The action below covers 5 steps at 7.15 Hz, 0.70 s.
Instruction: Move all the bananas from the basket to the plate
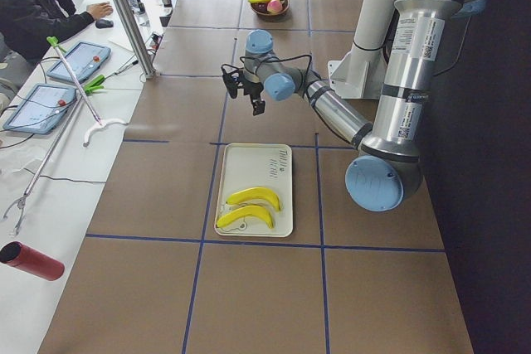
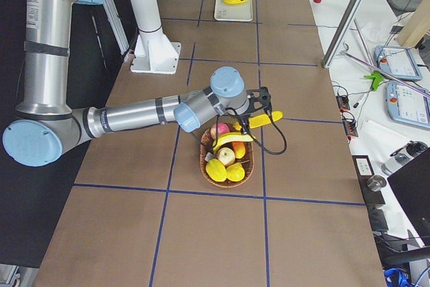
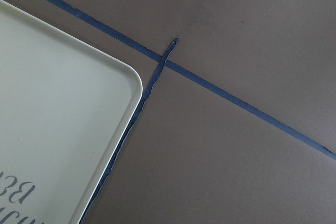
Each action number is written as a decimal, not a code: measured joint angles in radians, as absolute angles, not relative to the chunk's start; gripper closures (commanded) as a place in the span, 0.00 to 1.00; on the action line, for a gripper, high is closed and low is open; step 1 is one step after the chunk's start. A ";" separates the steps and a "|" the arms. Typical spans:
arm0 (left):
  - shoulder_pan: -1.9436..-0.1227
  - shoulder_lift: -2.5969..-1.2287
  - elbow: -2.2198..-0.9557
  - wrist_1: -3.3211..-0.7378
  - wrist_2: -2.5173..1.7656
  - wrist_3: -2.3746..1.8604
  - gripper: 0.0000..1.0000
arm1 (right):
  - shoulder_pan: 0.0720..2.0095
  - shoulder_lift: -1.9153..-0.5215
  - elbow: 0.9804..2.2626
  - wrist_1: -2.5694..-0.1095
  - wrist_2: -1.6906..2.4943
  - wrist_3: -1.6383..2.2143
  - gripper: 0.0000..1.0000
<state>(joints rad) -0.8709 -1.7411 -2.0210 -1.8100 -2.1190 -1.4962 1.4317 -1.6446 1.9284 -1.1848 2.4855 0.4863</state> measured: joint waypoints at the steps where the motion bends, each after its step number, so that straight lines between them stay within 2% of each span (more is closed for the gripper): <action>1: -0.869 -1.760 -2.021 -1.814 -2.120 -1.498 0.01 | 1.379 -1.571 1.948 -1.204 2.486 0.627 0.99; 5: -0.848 -1.941 -2.028 -1.856 -2.120 -1.619 0.01 | 1.045 -1.285 1.982 -1.211 2.382 1.039 0.99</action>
